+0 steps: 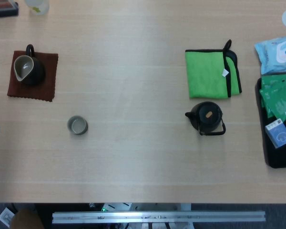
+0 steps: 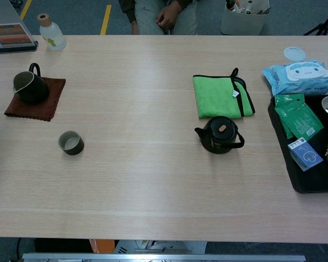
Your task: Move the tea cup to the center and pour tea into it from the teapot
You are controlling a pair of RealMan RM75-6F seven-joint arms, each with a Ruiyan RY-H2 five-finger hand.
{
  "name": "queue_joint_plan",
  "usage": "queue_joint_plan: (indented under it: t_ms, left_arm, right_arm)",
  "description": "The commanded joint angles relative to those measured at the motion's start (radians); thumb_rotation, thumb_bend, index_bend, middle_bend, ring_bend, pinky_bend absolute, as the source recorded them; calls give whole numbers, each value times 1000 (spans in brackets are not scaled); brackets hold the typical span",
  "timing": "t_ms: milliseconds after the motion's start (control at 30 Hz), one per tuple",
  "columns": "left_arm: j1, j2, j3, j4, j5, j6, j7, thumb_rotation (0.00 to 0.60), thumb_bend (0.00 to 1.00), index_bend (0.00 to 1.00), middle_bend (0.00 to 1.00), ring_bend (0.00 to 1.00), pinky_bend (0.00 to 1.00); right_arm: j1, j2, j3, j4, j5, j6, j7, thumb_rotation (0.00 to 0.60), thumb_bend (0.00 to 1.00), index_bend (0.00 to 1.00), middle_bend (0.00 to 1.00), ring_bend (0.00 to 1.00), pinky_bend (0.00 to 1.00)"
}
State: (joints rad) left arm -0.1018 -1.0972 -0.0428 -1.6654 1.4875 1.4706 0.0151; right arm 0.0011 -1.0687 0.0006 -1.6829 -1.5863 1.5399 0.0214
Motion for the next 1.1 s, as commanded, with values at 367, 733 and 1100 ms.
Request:
queue_joint_plan:
  t_ms: [367, 733, 1100]
  left_arm:
    - [-6, -7, -1, -5, -8, -13, 15, 600, 132, 294, 262, 207, 70]
    - [-24, -4, -9, -23, -16, -36, 35, 600, 132, 294, 261, 206, 70]
    - [-39, -12, -14, -31, -23, -52, 50, 600, 131, 294, 261, 207, 70]
  right_arm:
    - [19, 3, 8, 1, -1, -23, -2, 600, 49, 445, 418, 274, 172]
    - [73, 24, 18, -27, -15, -89, -14, 600, 50, 445, 418, 274, 172]
    - [152, 22, 10, -93, -47, -204, -103, 600, 48, 415, 400, 274, 172]
